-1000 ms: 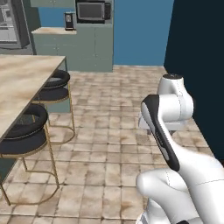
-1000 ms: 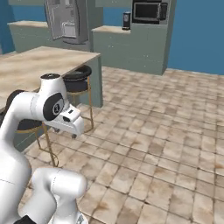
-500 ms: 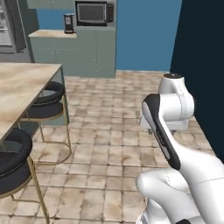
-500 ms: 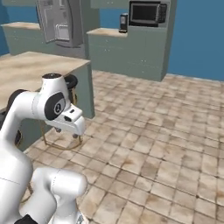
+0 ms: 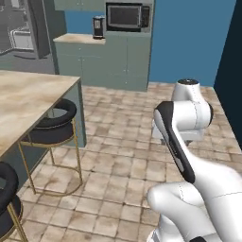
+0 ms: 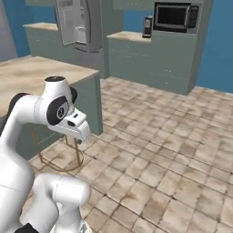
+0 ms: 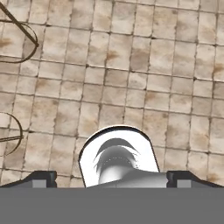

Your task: Place the cold items (bell pepper and orange) from the fridge in one tupperware on the dining counter. Place the warm items (kebab skewer and hot dog) in the stove area in another tupperware.

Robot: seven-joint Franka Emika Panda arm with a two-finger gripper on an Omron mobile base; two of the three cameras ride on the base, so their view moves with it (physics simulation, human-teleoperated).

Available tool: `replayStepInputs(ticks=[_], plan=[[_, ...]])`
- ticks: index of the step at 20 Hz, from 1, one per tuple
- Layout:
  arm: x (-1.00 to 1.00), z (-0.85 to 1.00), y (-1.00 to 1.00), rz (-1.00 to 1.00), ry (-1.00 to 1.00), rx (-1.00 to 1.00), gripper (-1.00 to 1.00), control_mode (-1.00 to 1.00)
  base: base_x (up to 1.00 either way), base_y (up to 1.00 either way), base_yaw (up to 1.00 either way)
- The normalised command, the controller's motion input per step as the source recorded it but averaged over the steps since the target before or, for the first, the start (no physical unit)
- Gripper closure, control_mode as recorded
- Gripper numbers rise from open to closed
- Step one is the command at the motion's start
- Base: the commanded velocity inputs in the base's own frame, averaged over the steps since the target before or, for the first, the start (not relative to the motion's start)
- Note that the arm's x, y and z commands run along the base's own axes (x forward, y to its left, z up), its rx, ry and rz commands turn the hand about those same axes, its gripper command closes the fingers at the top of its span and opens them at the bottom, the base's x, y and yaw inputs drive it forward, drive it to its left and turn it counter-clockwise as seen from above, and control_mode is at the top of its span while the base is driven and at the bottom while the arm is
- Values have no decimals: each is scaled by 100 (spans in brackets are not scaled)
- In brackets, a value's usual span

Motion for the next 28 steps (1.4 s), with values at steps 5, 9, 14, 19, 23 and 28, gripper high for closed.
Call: replayStepInputs(ticks=[5,9,14,19,23,28], plan=[[0,0,0,0,0,0,-100,100,99,2,50],[0,0,0,0,0,0,-100,100,100,-1,48],[0,0,0,0,0,0,-100,100,100,-35,41],[0,0,0,0,0,0,-100,100,96,-96,4],[0,0,0,0,0,0,-100,100,100,-100,0],[0,0,0,0,0,0,-100,100,100,-92,13]])
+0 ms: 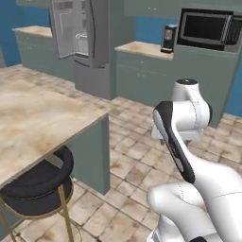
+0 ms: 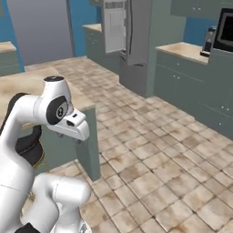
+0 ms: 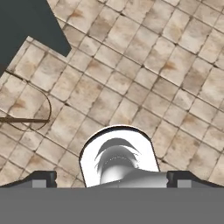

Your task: Place the cold items (bell pepper and orange) from the fridge in one tupperware on the dining counter. Place the warm items (kebab skewer and hot dog) in the stove area in another tupperware.

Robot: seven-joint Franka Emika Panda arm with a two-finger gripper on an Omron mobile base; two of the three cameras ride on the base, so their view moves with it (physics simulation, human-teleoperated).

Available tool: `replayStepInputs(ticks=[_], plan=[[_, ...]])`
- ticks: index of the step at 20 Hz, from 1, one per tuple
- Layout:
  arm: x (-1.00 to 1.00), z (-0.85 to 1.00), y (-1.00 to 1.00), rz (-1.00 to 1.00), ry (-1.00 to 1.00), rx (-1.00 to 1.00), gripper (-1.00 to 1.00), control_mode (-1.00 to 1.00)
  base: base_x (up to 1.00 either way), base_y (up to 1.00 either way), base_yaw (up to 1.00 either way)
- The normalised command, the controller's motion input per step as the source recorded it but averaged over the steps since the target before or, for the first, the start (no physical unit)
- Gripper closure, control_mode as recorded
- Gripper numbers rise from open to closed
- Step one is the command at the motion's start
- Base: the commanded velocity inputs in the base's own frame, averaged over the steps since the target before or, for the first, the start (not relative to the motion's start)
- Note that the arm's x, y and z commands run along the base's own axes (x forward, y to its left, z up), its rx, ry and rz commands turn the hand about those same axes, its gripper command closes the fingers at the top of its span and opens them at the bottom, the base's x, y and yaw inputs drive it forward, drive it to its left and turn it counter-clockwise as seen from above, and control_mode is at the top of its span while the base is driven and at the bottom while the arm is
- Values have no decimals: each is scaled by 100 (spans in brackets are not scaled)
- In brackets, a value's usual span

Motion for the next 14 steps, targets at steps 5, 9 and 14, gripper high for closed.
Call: replayStepInputs(ticks=[5,9,14], plan=[[0,0,0,0,0,0,-100,100,100,-90,37],[0,0,0,0,0,0,-100,100,97,-100,30],[0,0,0,0,0,0,-100,100,86,-97,28]])
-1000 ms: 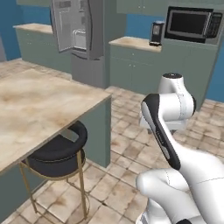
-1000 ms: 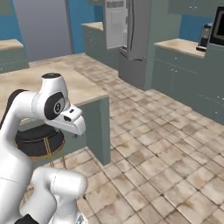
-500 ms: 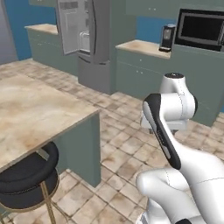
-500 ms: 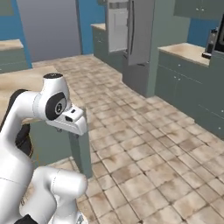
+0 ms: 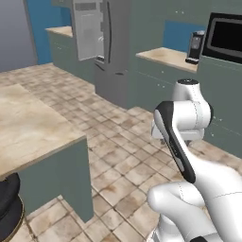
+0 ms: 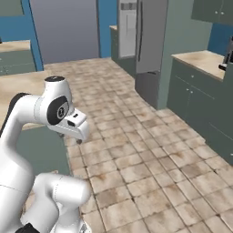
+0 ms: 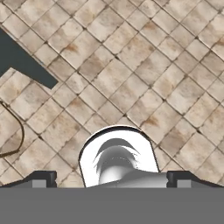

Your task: Place the cold items (bell pepper and orange) from the fridge in one tupperware on the dining counter. Place the warm items (kebab skewer and hot dog) in the stove area in another tupperware.

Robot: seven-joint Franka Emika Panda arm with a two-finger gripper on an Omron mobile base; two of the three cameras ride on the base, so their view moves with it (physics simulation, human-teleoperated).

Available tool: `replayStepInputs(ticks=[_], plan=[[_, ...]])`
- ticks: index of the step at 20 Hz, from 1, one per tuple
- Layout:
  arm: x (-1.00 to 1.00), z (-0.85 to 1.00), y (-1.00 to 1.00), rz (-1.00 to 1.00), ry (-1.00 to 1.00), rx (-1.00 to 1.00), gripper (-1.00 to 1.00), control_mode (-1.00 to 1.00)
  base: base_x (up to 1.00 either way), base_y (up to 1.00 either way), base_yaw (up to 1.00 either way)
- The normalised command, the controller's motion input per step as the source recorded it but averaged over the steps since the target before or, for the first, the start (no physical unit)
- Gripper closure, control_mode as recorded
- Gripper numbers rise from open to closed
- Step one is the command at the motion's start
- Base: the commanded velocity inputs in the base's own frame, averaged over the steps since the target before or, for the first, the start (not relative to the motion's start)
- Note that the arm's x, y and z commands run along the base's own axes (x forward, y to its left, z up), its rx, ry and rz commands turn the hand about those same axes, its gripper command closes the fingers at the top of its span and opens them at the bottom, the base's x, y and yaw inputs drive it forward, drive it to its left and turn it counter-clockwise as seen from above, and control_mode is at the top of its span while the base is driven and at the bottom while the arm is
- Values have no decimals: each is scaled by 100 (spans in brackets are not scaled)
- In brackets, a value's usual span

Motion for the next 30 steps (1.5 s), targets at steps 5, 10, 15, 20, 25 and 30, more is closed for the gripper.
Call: replayStepInputs(ticks=[5,10,15,20,25,30], plan=[[0,0,0,0,0,0,-100,100,98,-82,40],[0,0,0,0,0,0,-100,100,100,-87,42],[0,0,0,0,0,0,-100,100,100,-89,48],[0,0,0,0,0,0,-100,100,100,-84,48],[0,0,0,0,0,0,-100,100,100,-39,19],[0,0,0,0,0,0,-100,100,99,33,0]])
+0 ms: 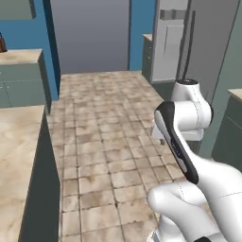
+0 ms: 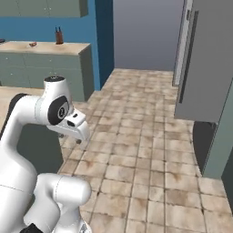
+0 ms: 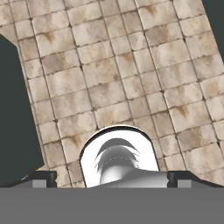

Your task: Place the cold items (bell pepper and orange) from the fridge in one tupperware on the dining counter. Place the warm items (kebab skewer and hot dog) in the stove area in another tupperware.

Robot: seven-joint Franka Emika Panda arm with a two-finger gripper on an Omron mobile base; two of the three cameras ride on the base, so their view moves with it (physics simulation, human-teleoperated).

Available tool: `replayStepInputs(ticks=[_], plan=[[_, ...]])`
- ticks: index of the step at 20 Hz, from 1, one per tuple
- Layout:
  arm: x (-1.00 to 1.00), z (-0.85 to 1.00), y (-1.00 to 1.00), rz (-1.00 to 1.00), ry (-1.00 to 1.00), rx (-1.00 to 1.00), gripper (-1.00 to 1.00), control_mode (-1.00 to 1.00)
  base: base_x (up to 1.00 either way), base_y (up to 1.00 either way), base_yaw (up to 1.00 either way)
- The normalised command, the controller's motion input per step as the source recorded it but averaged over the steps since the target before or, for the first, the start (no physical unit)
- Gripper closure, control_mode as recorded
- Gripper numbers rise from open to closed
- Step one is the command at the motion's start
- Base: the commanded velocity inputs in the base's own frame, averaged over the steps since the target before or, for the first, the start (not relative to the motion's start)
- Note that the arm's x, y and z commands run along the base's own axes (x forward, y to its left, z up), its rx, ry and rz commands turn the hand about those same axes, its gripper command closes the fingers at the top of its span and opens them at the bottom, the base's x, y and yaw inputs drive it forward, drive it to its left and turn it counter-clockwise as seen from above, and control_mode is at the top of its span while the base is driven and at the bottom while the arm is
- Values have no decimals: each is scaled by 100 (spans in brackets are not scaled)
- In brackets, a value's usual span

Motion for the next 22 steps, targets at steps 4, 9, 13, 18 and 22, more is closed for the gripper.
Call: replayStepInputs(ticks=[4,9,13,18,22], plan=[[0,0,0,0,0,0,-100,100,100,12,-16],[0,0,0,0,0,0,-100,100,100,2,-22],[0,0,0,0,0,0,-100,100,100,12,-22],[0,0,0,0,0,0,-100,100,100,0,-25],[0,0,0,0,0,0,-100,100,100,1,-30]])
